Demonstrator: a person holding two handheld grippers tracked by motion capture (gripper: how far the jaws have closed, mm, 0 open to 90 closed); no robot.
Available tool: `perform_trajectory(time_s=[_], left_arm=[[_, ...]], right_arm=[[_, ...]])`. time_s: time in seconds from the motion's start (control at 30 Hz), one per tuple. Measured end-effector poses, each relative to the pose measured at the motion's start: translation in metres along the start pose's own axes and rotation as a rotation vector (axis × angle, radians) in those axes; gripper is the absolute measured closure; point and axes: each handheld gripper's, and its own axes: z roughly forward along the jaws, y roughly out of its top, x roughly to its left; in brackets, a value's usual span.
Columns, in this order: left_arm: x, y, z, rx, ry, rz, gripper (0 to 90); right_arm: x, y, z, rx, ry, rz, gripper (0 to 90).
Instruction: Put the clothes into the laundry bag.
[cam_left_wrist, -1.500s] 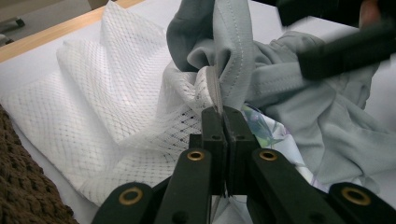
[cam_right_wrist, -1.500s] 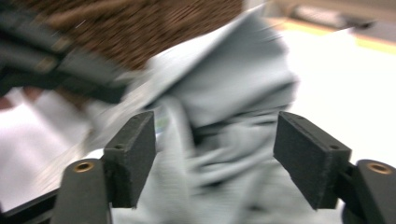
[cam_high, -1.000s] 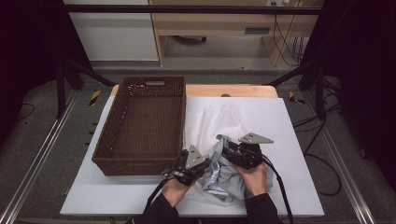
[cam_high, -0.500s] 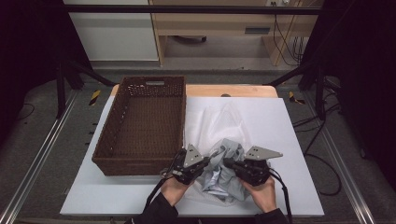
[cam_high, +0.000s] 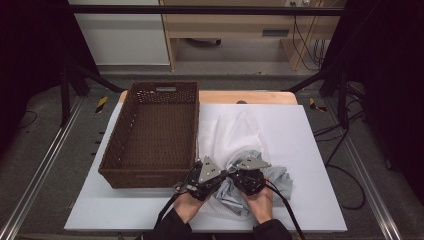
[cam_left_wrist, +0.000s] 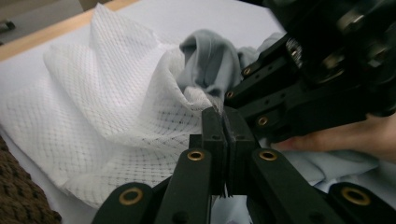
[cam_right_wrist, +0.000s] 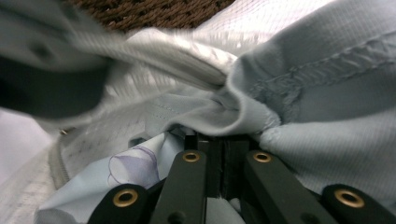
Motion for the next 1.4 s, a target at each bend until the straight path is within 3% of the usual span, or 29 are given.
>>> perform_trajectory(time_s=[0.03, 0.07, 0.13, 0.17, 0.2, 0.3, 0.4, 0.5, 0.57, 0.6, 0.7, 0.73, 0.8, 0.83, 0.87, 0.93, 1.03, 1.07, 1.1, 1.17, 1.2, 1.23, 1.27, 1.3, 1.33, 1.4], left_arm=[[0.000, 0.000, 0.000, 0.000, 0.000, 0.000, 88.0], [0.003, -0.001, 0.000, 0.001, 0.003, -0.006, 88.0], [0.004, -0.001, 0.000, 0.003, 0.006, -0.007, 88.0], [0.006, -0.002, 0.001, 0.008, 0.009, -0.010, 88.0], [0.006, -0.003, 0.002, 0.010, 0.011, -0.012, 88.0], [0.005, -0.003, 0.003, 0.014, 0.014, -0.006, 88.0], [0.004, -0.003, 0.002, 0.012, 0.014, -0.003, 88.0], [0.005, -0.003, 0.003, 0.012, 0.014, -0.005, 88.0], [0.006, -0.004, 0.004, 0.015, 0.013, -0.008, 88.0], [0.006, -0.004, 0.004, 0.018, 0.016, -0.007, 88.0], [0.005, -0.004, 0.003, 0.017, 0.017, -0.006, 88.0], [0.005, -0.004, 0.003, 0.018, 0.018, -0.003, 88.0], [0.006, -0.004, 0.003, 0.019, 0.018, -0.005, 88.0], [0.006, -0.004, 0.003, 0.019, 0.017, -0.007, 88.0], [0.007, -0.004, 0.003, 0.019, 0.018, -0.010, 88.0], [0.008, -0.004, 0.003, 0.017, 0.018, -0.014, 88.0], [0.009, -0.002, 0.001, 0.013, 0.018, -0.021, 88.0], [0.009, -0.002, 0.000, 0.007, 0.017, -0.024, 88.0], [0.008, 0.000, -0.001, 0.002, 0.015, -0.023, 88.0], [0.007, 0.002, -0.004, -0.008, 0.013, -0.023, 88.0], [0.006, 0.004, -0.006, -0.018, 0.012, -0.021, 88.0], [0.006, 0.005, -0.007, -0.024, 0.009, -0.021, 88.0], [0.004, 0.007, -0.010, -0.039, 0.000, -0.017, 88.0], [0.004, 0.007, -0.010, -0.039, 0.000, -0.017, 88.0], [0.000, 0.009, -0.012, -0.046, -0.011, -0.006, 88.0], [-0.003, 0.010, -0.012, -0.045, -0.014, -0.001, 88.0]], right_arm=[[0.000, 0.000, 0.000, 0.000, 0.000, 0.000, 88.2], [0.000, 0.000, -0.007, -0.006, 0.012, -0.013, 80.8], [0.000, 0.001, -0.012, -0.006, 0.014, -0.006, 76.8], [0.000, 0.001, -0.027, -0.028, 0.022, 0.000, 68.0], [-0.001, 0.001, -0.032, -0.036, 0.030, -0.004, 65.2], [-0.004, 0.001, -0.056, -0.070, -0.005, -0.020, 57.7], [-0.016, 0.003, -0.076, -0.142, -0.079, -0.006, 46.1], [-0.033, 0.006, -0.081, -0.186, -0.169, 0.059, 33.9], [-0.038, 0.007, -0.078, -0.189, -0.164, 0.082, 31.9], [-0.043, 0.009, -0.068, -0.178, -0.154, 0.100, 31.1], [-0.044, 0.009, -0.055, -0.152, -0.126, 0.098, 33.2], [-0.043, 0.009, -0.048, -0.134, -0.113, 0.100, 37.8], [-0.043, 0.009, -0.037, -0.080, -0.087, 0.103, 53.3], [-0.044, 0.008, -0.034, -0.044, -0.035, 0.112, 77.5], [-0.044, 0.008, -0.036, -0.044, -0.027, 0.106, 81.7], [-0.040, 0.008, -0.045, -0.064, -0.009, 0.083, 83.9], [-0.028, 0.006, -0.062, -0.109, 0.064, 0.039, 84.0], [-0.028, 0.006, -0.062, -0.109, 0.064, 0.039, 84.0], [-0.016, 0.005, -0.067, -0.113, 0.107, 0.014, 84.0], [-0.010, 0.004, -0.067, -0.104, 0.129, -0.004, 83.9], [0.002, 0.001, -0.058, -0.066, 0.148, -0.040, 83.8], [0.002, 0.001, -0.058, -0.066, 0.148, -0.040, 83.8], [0.007, 0.000, -0.048, -0.042, 0.146, -0.055, 83.7], [0.007, 0.000, -0.048, -0.042, 0.146, -0.055, 83.7], [0.008, -0.001, -0.032, -0.013, 0.123, -0.046, 83.5], [0.008, -0.001, -0.026, -0.008, 0.110, -0.043, 83.5]])
